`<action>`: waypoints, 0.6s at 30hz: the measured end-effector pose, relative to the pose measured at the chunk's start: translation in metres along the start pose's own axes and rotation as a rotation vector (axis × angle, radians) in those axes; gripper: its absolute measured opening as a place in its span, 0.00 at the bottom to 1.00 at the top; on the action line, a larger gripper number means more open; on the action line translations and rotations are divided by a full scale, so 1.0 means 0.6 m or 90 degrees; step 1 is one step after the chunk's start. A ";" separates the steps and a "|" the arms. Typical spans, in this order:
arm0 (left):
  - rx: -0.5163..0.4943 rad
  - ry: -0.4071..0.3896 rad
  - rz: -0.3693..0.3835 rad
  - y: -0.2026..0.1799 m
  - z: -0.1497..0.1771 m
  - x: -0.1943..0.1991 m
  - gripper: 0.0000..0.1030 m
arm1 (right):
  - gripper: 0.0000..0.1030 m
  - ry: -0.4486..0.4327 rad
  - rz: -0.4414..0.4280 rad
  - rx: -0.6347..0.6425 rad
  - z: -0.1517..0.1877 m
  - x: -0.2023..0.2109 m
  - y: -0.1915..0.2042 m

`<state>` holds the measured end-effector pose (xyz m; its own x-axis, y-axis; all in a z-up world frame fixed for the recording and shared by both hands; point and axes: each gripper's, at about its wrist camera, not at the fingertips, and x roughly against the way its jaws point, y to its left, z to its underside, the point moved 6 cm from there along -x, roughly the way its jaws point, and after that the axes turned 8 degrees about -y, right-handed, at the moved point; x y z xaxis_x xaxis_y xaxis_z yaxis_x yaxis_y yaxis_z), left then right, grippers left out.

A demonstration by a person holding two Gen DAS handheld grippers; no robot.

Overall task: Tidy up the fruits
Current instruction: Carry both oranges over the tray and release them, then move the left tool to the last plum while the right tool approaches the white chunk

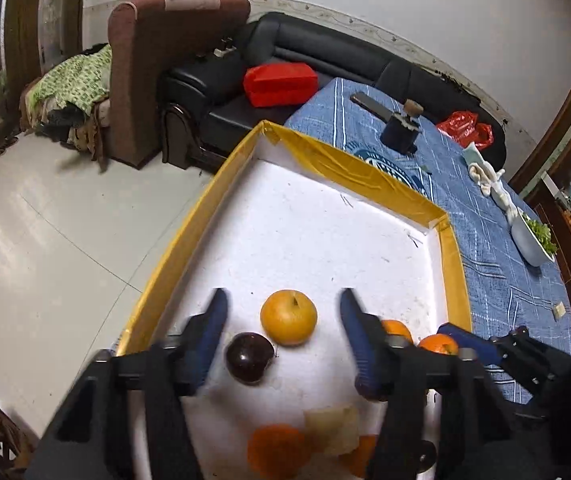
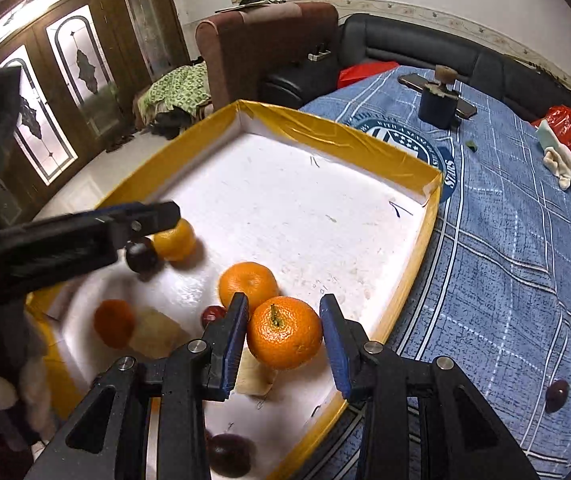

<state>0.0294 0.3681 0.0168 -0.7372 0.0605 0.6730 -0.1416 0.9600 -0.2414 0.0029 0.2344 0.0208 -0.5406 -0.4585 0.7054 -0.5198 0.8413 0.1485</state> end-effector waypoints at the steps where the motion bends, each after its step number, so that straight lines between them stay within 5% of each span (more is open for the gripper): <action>1: -0.004 -0.006 -0.001 -0.002 -0.001 0.005 0.66 | 0.44 -0.004 -0.004 -0.006 0.001 -0.001 -0.005; 4: -0.001 -0.005 0.011 -0.006 0.002 0.021 0.66 | 0.57 -0.013 -0.006 -0.021 -0.001 0.004 -0.011; 18: -0.006 -0.077 -0.030 -0.065 0.035 0.136 0.73 | 0.63 -0.091 -0.026 -0.048 0.024 0.112 -0.012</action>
<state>-0.0390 0.3298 0.0664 -0.8047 -0.0178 0.5934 -0.1719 0.9638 -0.2041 -0.0391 0.1933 0.0571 -0.6116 -0.5242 0.5926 -0.4948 0.8379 0.2305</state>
